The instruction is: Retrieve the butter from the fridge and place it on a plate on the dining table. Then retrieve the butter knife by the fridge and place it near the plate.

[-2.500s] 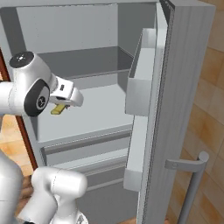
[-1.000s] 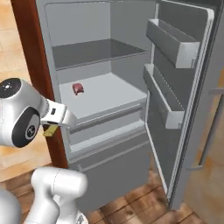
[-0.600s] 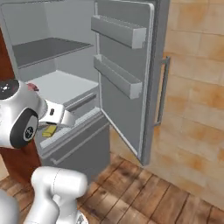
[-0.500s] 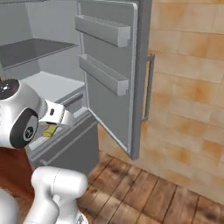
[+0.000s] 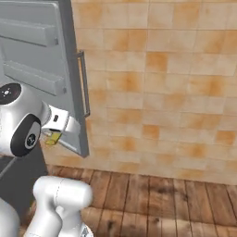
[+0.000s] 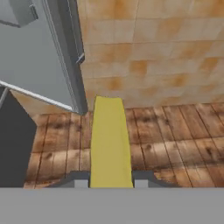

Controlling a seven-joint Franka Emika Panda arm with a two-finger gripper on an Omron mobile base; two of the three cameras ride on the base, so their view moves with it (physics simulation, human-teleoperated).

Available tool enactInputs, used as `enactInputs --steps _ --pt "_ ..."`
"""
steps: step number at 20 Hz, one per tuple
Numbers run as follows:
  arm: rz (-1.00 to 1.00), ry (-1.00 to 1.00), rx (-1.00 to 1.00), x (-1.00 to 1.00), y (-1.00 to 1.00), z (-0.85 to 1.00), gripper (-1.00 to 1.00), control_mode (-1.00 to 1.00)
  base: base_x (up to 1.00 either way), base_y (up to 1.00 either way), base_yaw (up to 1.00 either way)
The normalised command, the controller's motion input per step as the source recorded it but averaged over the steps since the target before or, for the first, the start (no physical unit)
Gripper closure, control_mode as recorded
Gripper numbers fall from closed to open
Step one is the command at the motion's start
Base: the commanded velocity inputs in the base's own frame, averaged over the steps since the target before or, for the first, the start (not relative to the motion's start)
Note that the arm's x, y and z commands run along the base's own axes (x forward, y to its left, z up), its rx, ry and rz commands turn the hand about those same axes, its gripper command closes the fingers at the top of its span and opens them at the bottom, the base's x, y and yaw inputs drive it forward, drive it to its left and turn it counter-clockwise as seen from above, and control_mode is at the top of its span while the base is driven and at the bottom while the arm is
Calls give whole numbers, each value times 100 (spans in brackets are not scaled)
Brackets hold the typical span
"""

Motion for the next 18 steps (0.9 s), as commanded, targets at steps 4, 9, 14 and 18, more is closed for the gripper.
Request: enactInputs --steps 4,9,14,18 --pt "0 0 0 0 0 0 100 100 -50 -57 -60" --pt "0 0 0 0 0 0 100 100 -43 -71 -59" --pt "0 0 0 0 0 0 100 100 -25 -60 -70" --pt "0 0 0 0 0 0 100 100 0 -68 -75"
